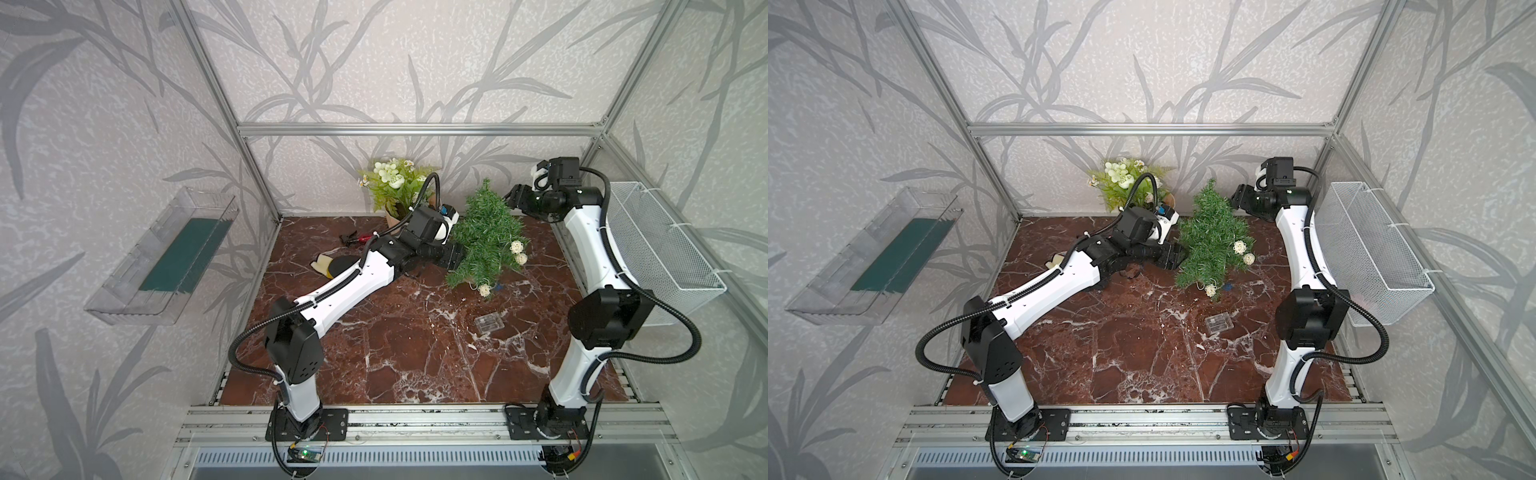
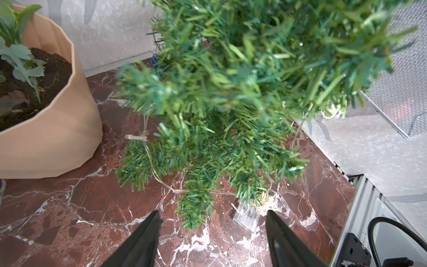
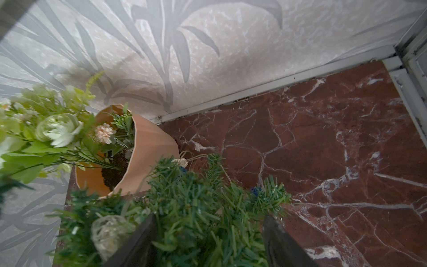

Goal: Remove string lights from the small christmas tree
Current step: Remove the light string from the Christmas tree.

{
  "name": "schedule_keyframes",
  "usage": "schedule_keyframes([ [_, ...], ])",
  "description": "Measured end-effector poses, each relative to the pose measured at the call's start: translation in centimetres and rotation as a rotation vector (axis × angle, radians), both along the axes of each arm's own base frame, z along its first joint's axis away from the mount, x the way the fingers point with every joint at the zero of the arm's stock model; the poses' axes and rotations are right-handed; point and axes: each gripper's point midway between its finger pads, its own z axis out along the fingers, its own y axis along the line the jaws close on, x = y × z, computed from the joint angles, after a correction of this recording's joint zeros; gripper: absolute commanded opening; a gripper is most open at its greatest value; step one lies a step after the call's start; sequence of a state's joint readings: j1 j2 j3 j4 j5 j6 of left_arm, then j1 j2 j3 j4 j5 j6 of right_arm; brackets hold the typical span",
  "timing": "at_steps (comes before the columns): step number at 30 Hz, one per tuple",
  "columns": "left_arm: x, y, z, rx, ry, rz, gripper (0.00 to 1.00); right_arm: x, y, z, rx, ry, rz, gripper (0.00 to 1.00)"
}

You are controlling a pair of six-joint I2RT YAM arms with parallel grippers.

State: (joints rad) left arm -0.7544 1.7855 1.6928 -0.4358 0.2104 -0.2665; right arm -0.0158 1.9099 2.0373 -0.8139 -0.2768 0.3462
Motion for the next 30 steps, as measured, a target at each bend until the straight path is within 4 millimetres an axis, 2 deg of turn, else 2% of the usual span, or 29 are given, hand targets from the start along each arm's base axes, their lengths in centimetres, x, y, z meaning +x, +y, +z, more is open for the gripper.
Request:
schedule_keyframes([
  [4, -0.5, -0.4, -0.5, 0.011, 0.004, -0.008, 0.72, -0.8, -0.1, -2.0, -0.01, 0.042, -0.009, 0.71],
  [7, -1.0, -0.9, -0.5, 0.014, 0.001, -0.018, 0.72, -2.1, -0.4, -2.0, -0.026, 0.033, -0.025, 0.71],
  [10, -1.5, -1.2, -0.5, 0.021, -0.004, -0.024, 0.72, -4.2, -0.7, -0.4, -0.04, -0.009, -0.039, 0.71],
  [17, -3.0, -2.6, -0.3, 0.034, -0.018, -0.05, 0.72, -9.5, -1.0, 5.4, -0.047, -0.17, -0.068, 0.7],
  [21, -4.0, -3.8, 0.4, 0.022, -0.033, -0.077, 0.72, -10.7, -0.8, 6.6, -0.035, -0.205, -0.07, 0.7],
  [23, -4.5, -4.3, 0.6, 0.02, -0.037, -0.089, 0.72, -11.0, -0.7, 6.3, -0.03, -0.2, -0.066, 0.71],
  [26, -4.7, -5.0, 0.7, 0.021, -0.047, -0.106, 0.72, -11.6, -0.6, 4.9, -0.024, -0.17, -0.058, 0.71],
  [30, -4.7, -5.6, -0.1, 0.035, -0.052, -0.124, 0.71, -12.8, 0.0, 3.4, -0.001, -0.142, -0.034, 0.71],
])
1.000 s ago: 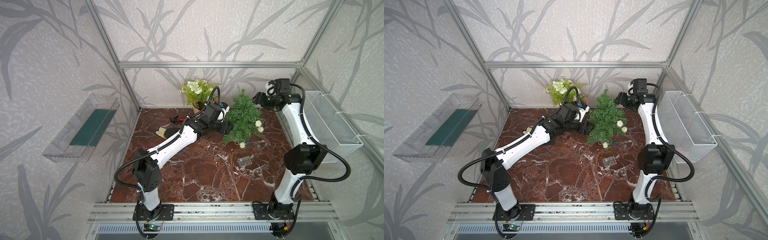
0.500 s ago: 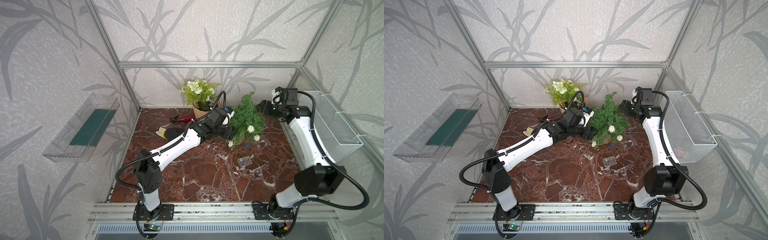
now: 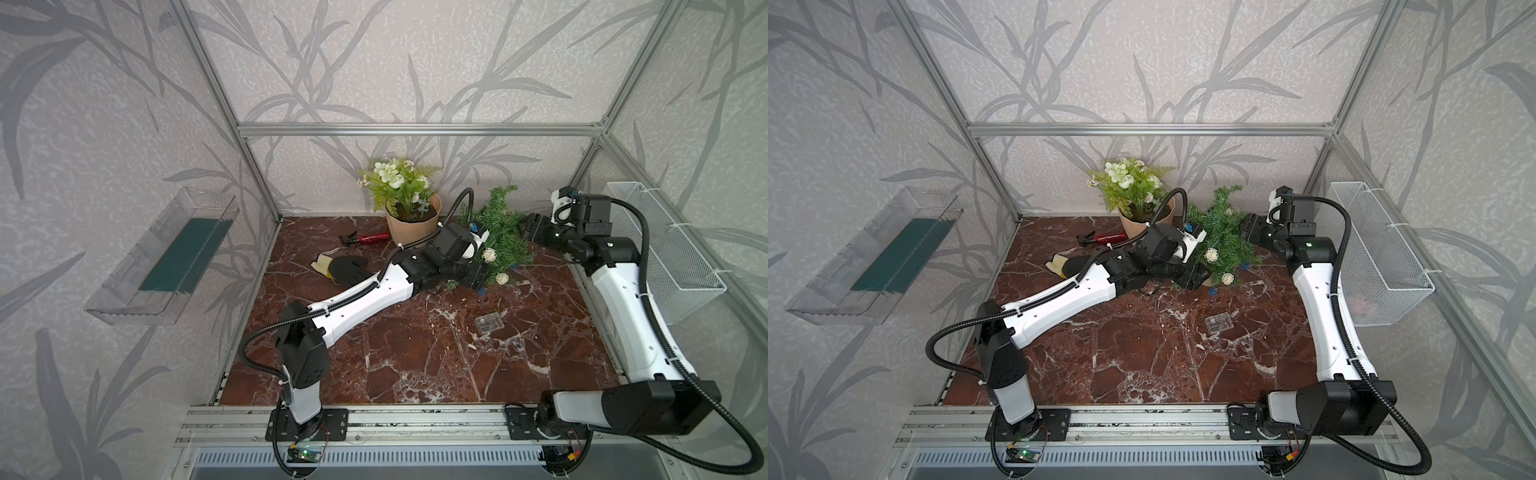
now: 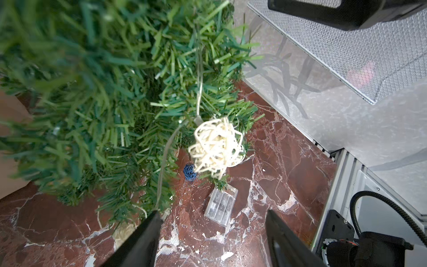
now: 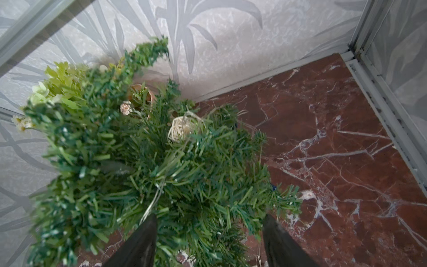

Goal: Remove string lights from the small christmas tree
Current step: Remove the light string from the Christmas tree.

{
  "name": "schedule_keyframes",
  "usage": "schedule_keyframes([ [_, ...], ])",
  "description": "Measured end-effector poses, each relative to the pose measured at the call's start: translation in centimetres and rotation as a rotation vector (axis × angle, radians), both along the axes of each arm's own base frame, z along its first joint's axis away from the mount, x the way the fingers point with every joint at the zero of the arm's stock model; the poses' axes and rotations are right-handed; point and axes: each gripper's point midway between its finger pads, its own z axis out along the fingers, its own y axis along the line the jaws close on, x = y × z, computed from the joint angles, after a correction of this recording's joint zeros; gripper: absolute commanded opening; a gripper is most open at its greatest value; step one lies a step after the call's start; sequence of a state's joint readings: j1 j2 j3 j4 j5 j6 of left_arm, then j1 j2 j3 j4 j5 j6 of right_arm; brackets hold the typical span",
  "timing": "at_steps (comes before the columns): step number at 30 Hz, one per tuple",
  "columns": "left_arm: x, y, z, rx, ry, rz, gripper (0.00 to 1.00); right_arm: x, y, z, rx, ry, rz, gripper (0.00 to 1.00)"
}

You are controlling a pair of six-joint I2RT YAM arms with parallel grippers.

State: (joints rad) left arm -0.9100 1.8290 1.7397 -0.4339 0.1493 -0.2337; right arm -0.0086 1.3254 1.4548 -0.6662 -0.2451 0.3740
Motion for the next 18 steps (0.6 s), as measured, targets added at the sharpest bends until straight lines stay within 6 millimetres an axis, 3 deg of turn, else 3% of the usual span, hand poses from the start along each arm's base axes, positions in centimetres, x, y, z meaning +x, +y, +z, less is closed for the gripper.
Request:
schedule_keyframes([
  [1, 0.1, -0.1, -0.3, 0.005, -0.001, -0.004, 0.67, -0.3, 0.1, 0.0, 0.005, -0.002, 0.007, 0.71],
  [3, 0.3, -0.4, -0.9, 0.019, -0.002, -0.011, 0.47, -1.1, 0.4, 0.1, 0.015, -0.016, 0.022, 0.71],
  [9, 0.7, -0.9, -2.0, 0.038, 0.003, -0.022, 0.03, -3.2, 1.0, 1.2, 0.031, -0.065, 0.052, 0.71],
  [18, 0.4, -0.1, -1.0, 0.032, -0.012, -0.007, 0.0, -4.5, 1.9, 0.7, 0.061, -0.068, 0.095, 0.71],
])
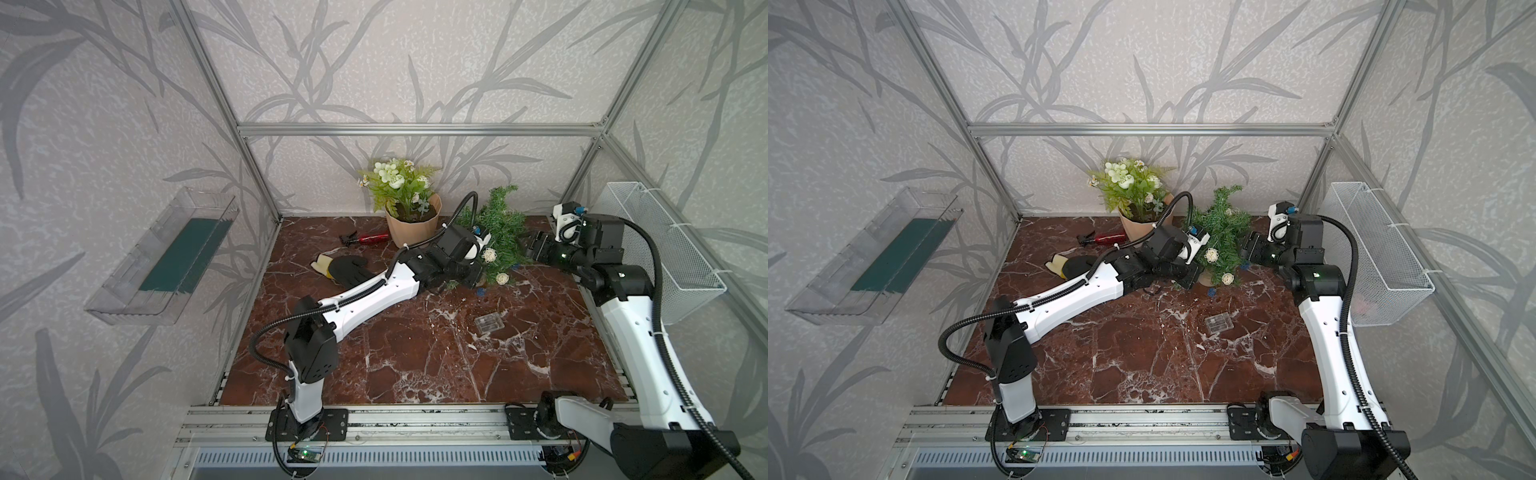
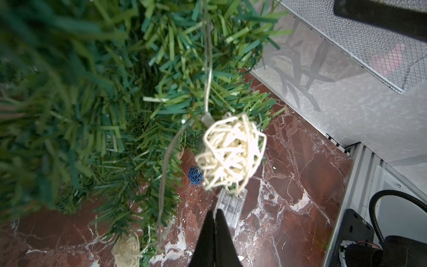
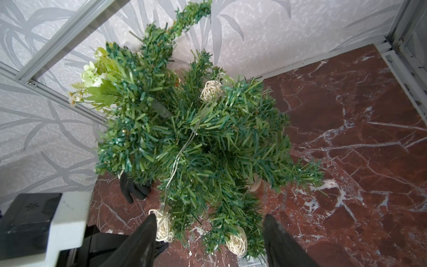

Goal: Remove string lights from the small christmas tree
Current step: Remove the light string from the Christmas tree.

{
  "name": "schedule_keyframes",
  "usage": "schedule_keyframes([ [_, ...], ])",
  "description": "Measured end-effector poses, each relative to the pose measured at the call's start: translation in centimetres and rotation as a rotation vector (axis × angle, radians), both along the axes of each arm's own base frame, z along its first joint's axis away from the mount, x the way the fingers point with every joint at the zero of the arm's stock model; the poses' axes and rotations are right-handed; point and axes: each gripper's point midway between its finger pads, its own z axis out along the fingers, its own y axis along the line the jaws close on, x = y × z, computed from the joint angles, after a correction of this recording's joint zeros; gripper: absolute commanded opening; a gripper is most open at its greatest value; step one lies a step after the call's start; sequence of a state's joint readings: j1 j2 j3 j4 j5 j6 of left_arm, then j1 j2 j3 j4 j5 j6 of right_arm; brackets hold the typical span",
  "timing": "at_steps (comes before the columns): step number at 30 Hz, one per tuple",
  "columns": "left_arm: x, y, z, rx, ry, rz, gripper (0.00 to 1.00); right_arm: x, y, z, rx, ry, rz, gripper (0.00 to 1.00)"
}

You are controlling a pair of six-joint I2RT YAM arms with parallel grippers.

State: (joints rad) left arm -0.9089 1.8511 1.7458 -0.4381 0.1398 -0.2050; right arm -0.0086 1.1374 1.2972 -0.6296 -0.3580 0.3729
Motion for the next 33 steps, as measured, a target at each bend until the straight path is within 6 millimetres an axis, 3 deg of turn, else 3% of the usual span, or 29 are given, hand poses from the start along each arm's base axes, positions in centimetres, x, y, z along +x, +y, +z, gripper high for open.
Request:
schedule_keyframes([
  [4, -0.6, 1.2, 2.0, -0.021, -0.032, 0.013, 0.0, -0.8, 0.5, -0.2, 0.017, -0.002, 0.028, 0.71],
  [5, -0.7, 1.7, 2.7, -0.028, -0.045, 0.02, 0.04, -1.0, 0.7, -0.1, 0.02, -0.005, 0.036, 0.71],
  [6, -0.8, 2.1, 3.2, -0.03, -0.059, 0.025, 0.22, -1.3, 0.8, 0.0, 0.024, -0.011, 0.042, 0.71],
  [7, -0.8, 2.3, 3.7, -0.03, -0.075, 0.028, 0.32, -1.5, 0.9, 0.1, 0.028, -0.015, 0.048, 0.71],
  [10, -0.5, 2.8, 4.2, -0.016, -0.112, 0.042, 0.48, -2.2, 1.5, 0.6, 0.05, -0.03, 0.079, 0.72],
  [17, 0.7, 3.2, 1.7, 0.076, -0.124, 0.081, 0.53, -3.3, 4.8, 0.4, 0.045, -0.031, 0.195, 0.72],
  [23, 0.6, 5.4, 0.7, 0.093, -0.115, 0.149, 0.63, -3.6, 7.9, -1.8, -0.042, 0.022, 0.265, 0.67],
  [29, -0.6, 8.3, 0.4, 0.088, -0.106, 0.196, 0.63, -3.1, 8.5, -3.7, -0.147, 0.058, 0.243, 0.62],
  [33, -0.9, 9.1, 0.7, 0.075, -0.109, 0.209, 0.63, -2.6, 8.6, -4.3, -0.191, 0.061, 0.219, 0.57],
])
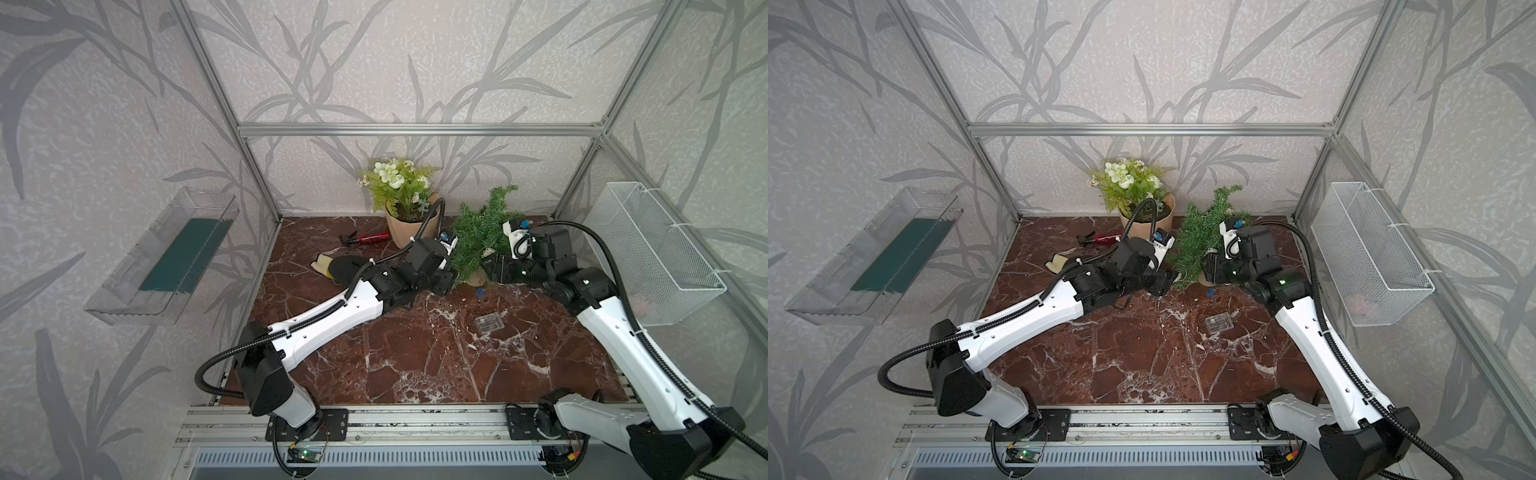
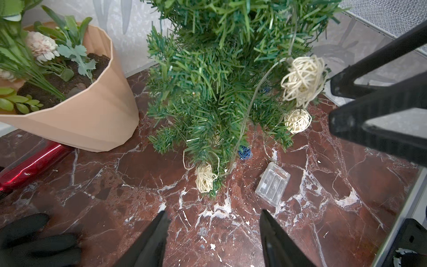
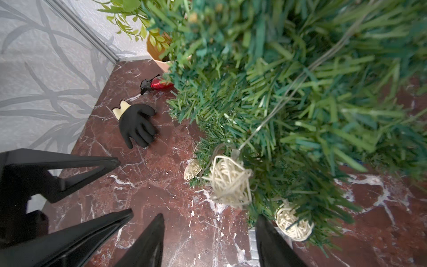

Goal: Remove string lights from the small christmas tree
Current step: Remove the light string from the Christmas tree.

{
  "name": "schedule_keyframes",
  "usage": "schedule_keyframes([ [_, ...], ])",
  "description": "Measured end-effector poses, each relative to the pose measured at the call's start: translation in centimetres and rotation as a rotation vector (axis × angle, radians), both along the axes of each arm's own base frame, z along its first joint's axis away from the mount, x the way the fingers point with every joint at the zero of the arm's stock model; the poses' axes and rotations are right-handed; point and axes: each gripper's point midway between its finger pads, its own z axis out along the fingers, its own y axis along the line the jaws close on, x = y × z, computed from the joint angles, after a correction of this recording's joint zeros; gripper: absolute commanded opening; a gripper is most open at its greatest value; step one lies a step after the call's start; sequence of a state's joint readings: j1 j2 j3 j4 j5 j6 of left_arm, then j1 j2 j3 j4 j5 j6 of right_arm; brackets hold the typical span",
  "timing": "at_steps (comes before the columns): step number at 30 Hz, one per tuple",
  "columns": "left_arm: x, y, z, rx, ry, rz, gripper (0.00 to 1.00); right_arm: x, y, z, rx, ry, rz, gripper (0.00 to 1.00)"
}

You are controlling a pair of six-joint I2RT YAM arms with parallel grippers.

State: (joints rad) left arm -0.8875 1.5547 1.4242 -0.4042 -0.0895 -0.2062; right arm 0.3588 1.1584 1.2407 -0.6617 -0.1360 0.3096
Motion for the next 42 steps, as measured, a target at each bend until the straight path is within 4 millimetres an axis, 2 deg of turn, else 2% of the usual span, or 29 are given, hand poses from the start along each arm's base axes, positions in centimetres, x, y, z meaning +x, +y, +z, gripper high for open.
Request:
schedule_keyframes([
  [8, -0.2, 0.2, -1.1, 0.006, 0.016, 0.002, 0.63, 1.6, -0.3, -0.8, -0.056, 0.001, -0.051, 0.55],
  [11, -0.2, 0.1, -1.1, 0.003, 0.017, -0.004, 0.64, 1.6, -0.5, -0.1, -0.055, -0.018, -0.061, 0.56],
  [14, -0.3, 0.1, -1.1, 0.005, 0.017, -0.009, 0.64, 1.4, -1.4, 1.9, -0.043, -0.061, -0.082, 0.61],
  [17, -0.4, 0.0, -1.1, 0.006, 0.016, -0.018, 0.64, 1.3, -3.8, 4.5, -0.026, -0.115, -0.149, 0.66],
  [19, -0.4, -0.1, -1.1, 0.003, 0.019, -0.023, 0.64, 1.2, -6.6, 5.4, -0.016, -0.137, -0.227, 0.68],
  [21, -0.5, -0.1, -1.1, 0.002, 0.021, -0.027, 0.65, 1.1, -9.5, 5.6, -0.004, -0.142, -0.31, 0.68],
  [23, -0.5, -0.2, -1.1, 0.001, 0.022, -0.03, 0.68, 0.7, -12.0, 4.8, -0.008, -0.123, -0.386, 0.69],
  [25, -0.6, -0.2, -1.1, 0.0, 0.025, -0.033, 0.71, 0.3, -13.1, 3.3, -0.021, -0.084, -0.421, 0.69],
  [28, -0.6, -0.3, -1.3, 0.001, 0.03, -0.036, 0.78, -0.2, -13.2, 0.2, -0.043, -0.01, -0.417, 0.7],
  [34, -0.6, -0.7, -2.3, 0.013, 0.052, -0.046, 0.79, -1.0, -13.2, -7.1, -0.082, 0.15, -0.409, 0.71],
  [37, -0.6, -0.7, -2.4, 0.016, 0.054, -0.046, 0.79, -0.9, -13.3, -10.1, -0.088, 0.209, -0.408, 0.71],
  [39, -0.6, -0.7, -2.4, 0.016, 0.055, -0.046, 0.79, -0.6, -13.3, -11.3, -0.076, 0.232, -0.409, 0.71],
  [42, -0.7, -0.8, -2.4, 0.015, 0.058, -0.052, 0.79, 0.6, -13.6, -11.5, -0.039, 0.223, -0.423, 0.69],
])
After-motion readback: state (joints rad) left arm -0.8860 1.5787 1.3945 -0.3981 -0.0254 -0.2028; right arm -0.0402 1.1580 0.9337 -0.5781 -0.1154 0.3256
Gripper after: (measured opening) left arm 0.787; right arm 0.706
